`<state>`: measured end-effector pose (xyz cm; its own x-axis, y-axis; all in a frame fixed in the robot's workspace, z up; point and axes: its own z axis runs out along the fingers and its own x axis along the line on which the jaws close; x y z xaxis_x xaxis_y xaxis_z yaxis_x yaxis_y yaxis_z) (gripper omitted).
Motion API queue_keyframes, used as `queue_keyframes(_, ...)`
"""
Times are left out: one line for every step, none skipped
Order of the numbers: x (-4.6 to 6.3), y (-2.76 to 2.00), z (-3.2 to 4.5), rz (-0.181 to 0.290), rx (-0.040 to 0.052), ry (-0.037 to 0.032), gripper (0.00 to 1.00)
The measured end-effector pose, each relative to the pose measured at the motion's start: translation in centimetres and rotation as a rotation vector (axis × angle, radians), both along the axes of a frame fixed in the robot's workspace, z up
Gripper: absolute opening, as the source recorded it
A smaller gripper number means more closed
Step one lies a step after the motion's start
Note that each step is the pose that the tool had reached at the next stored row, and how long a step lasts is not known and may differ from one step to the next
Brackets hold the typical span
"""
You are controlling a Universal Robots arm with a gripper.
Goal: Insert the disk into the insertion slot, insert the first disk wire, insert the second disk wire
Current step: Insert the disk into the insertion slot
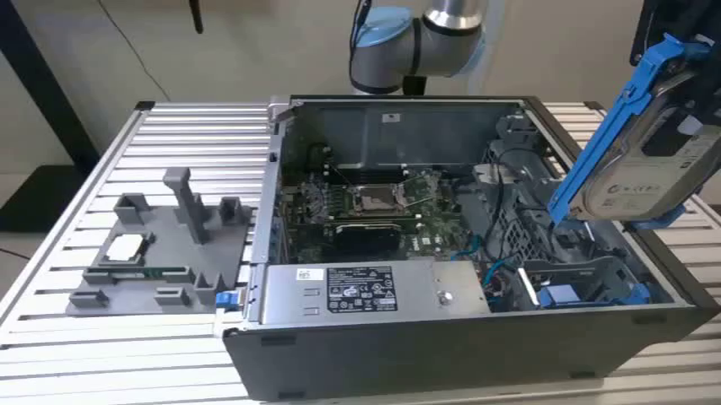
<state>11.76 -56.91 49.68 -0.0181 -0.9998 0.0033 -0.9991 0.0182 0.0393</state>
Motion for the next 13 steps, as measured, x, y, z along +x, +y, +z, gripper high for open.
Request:
queue_keyframes(0.0, 0.0, 0.0, 0.0, -0.0001, 0.0, 0.33)
queue_keyframes(0.0, 0.0, 0.0, 0.0, -0.0001, 0.0, 0.33)
queue_keyframes(0.0, 0.0, 0.0, 0.0, 0.0, 0.0, 0.33)
queue_keyframes(0.0, 0.0, 0.0, 0.0, 0.0, 0.0, 0.33)
queue_keyframes(0.0, 0.0, 0.0, 0.0, -0.0001, 0.0, 0.33)
queue_keyframes(0.0, 0.0, -0.02, 0.0, -0.0001, 0.0, 0.33)
queue_keyframes(0.0, 0.0, -0.07, 0.0, 0.0, 0.0, 0.33)
queue_keyframes(0.0, 0.0, -0.13, 0.0, -0.0001, -0.0002, 0.33)
queue_keyframes(0.0, 0.0, -0.19, 0.0, -0.0001, -0.0004, 0.33)
queue_keyframes(0.01, 0.0, -0.28, 0.0, -0.0001, -0.0007, 0.33)
queue_keyframes(0.0, 0.0, -0.37, 0.0, -0.0001, -0.001, 0.33)
queue_keyframes(0.0, 0.0, -0.46, 0.0, 0.0, -0.0014, 0.33)
queue_keyframes(0.0, 0.0, -0.55, 0.0, 0.0, -0.0018, 0.33)
